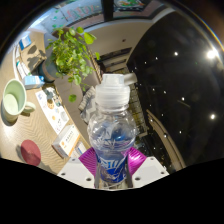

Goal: Pour water

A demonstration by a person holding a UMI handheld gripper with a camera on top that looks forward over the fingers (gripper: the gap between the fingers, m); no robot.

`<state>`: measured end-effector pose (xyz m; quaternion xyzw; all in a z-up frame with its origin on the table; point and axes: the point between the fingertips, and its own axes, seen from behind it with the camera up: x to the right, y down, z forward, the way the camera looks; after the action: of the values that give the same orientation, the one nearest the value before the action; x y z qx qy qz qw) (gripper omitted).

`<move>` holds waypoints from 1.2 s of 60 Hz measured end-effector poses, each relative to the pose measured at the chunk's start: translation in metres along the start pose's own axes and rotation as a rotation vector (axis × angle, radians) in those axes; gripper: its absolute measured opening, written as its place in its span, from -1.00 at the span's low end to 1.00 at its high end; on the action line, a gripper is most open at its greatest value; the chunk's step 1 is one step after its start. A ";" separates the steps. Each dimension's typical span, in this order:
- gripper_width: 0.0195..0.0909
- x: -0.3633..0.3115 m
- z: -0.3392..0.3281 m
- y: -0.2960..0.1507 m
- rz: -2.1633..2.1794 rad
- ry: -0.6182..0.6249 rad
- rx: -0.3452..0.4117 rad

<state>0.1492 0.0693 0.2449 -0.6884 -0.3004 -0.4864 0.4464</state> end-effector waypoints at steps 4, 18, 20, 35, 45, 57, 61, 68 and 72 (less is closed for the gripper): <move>-0.51 -0.014 -0.012 -0.022 -0.180 0.007 0.021; -0.52 -0.069 -0.017 -0.057 -0.777 0.064 0.044; -0.52 -0.073 -0.018 -0.059 -0.845 0.073 0.034; -0.51 -0.089 -0.018 -0.077 -1.074 0.096 0.033; -0.51 -0.080 -0.023 -0.071 -0.945 0.045 0.014; -0.50 -0.050 -0.046 -0.056 -0.353 -0.087 0.000; -0.49 -0.040 -0.057 -0.058 -0.139 -0.115 0.018; -0.49 -0.026 -0.064 -0.058 0.199 -0.190 0.081; -0.49 -0.031 -0.064 -0.056 0.386 -0.264 0.099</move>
<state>0.0654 0.0349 0.2419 -0.7680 -0.2425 -0.2828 0.5210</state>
